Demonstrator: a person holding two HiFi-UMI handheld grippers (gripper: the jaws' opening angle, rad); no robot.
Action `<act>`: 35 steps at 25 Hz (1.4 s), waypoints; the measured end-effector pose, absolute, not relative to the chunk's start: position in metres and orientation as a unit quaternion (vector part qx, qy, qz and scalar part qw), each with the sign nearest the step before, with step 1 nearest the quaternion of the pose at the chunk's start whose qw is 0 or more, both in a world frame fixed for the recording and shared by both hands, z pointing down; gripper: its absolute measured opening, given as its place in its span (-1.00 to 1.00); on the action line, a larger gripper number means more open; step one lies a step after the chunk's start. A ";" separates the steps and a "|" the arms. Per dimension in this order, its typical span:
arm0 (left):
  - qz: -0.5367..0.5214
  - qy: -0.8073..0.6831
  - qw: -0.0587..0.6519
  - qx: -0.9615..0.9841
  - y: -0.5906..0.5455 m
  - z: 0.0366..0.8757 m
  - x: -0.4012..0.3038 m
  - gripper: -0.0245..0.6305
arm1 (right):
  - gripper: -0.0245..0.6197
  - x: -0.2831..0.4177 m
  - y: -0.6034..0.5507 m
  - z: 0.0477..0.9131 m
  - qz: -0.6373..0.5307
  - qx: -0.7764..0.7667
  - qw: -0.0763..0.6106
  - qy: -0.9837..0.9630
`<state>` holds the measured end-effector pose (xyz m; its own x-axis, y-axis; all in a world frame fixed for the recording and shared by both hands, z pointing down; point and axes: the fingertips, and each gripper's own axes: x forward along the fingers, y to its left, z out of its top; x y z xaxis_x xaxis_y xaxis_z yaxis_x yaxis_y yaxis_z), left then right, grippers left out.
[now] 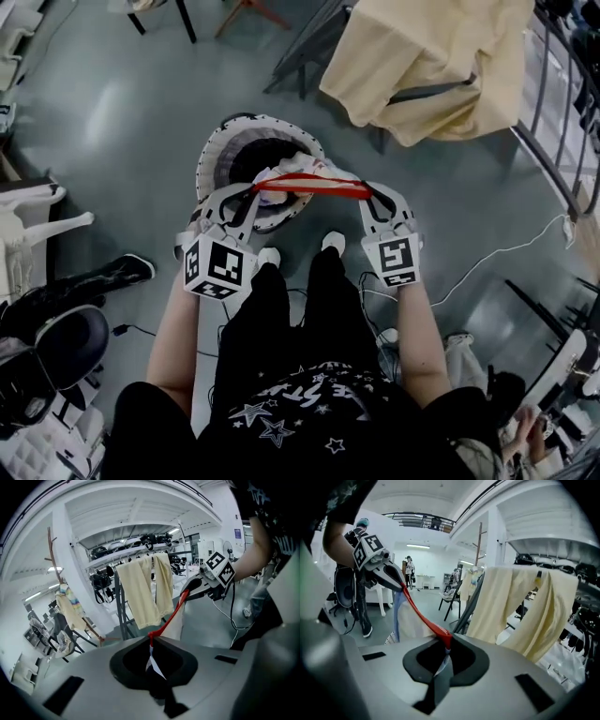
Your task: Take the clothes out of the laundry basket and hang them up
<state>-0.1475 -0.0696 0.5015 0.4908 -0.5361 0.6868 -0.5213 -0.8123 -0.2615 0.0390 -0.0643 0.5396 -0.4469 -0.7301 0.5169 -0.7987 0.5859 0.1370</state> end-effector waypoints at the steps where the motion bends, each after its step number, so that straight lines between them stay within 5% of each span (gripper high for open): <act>1: -0.395 0.311 0.017 -0.864 -0.070 0.488 -0.151 -0.84 | -0.87 0.037 -0.065 0.521 0.054 0.458 0.263 -0.847; 18: -0.215 0.354 0.193 -0.889 -0.076 0.241 -0.163 -0.84 | -0.87 0.031 -0.020 0.247 -0.102 0.600 0.179 -0.773; 26: -0.142 0.294 0.261 -0.909 -0.032 0.167 -0.133 -0.84 | -0.87 0.051 0.052 0.186 -0.130 0.671 0.140 -0.717; 35: -0.117 0.221 0.259 -0.933 0.018 0.156 -0.075 -0.84 | -0.87 0.106 0.120 0.163 -0.111 0.733 0.119 -0.661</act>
